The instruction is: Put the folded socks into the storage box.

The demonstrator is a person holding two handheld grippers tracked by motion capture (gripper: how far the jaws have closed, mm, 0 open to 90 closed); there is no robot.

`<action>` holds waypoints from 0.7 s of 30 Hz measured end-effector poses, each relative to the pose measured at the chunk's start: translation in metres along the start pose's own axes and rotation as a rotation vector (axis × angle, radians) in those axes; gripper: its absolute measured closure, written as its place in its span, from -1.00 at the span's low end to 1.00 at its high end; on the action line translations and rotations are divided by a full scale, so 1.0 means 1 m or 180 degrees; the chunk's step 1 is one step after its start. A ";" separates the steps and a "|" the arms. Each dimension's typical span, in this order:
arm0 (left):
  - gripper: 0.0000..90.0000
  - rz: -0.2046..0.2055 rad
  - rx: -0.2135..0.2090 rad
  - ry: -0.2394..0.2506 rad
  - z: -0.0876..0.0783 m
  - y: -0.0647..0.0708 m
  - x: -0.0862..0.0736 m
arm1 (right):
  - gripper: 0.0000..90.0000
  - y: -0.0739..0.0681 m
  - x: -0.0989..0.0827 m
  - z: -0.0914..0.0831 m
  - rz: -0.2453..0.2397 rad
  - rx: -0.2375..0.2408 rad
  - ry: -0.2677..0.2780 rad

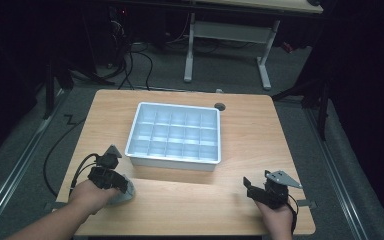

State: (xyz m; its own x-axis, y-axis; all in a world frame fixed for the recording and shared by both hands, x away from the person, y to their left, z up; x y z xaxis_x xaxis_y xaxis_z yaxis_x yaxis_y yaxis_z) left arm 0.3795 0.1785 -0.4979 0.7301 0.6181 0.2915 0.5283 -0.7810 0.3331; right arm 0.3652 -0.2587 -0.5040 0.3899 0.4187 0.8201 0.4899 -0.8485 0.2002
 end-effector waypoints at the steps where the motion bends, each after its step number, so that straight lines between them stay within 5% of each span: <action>1: -0.03 -0.0009 0.0020 -0.0027 0.001 0.000 -0.001 | -0.68 0.000 0.000 0.000 0.0003 0.0006 -0.0006; 8: 0.05 0.0041 0.0139 -0.0030 0.015 -0.007 -0.003 | -0.68 -0.001 -0.001 0.000 0.0013 0.0019 -0.0011; 16: 0.48 0.0150 0.0149 -0.0022 0.009 -0.017 0.009 | -0.68 -0.002 -0.001 0.001 0.0015 0.0022 -0.0013; 19: 0.46 0.0211 0.0190 0.0015 0.009 -0.022 0.013 | -0.68 -0.001 -0.001 0.001 0.0016 0.0021 -0.0023; 21: 0.23 0.0189 0.0247 -0.0052 0.012 -0.025 0.013 | -0.67 -0.002 -0.001 0.001 0.0015 0.0022 -0.0024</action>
State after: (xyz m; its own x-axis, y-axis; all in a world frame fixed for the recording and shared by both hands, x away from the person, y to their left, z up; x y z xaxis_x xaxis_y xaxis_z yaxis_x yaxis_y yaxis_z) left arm 0.3811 0.2046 -0.5135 0.7678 0.5694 0.2937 0.5153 -0.8212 0.2451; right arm 0.3650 -0.2573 -0.5061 0.3980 0.4172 0.8170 0.4934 -0.8482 0.1928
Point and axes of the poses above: each handheld gripper's, and its own axes: z roughly forward along the jaws, x roughly out of its top, y roughly to its right, the point moved 4 cm from there along z, roughly forward along the jaws, and after that the axes turned 15 degrees about -z, right-handed, at the moved point
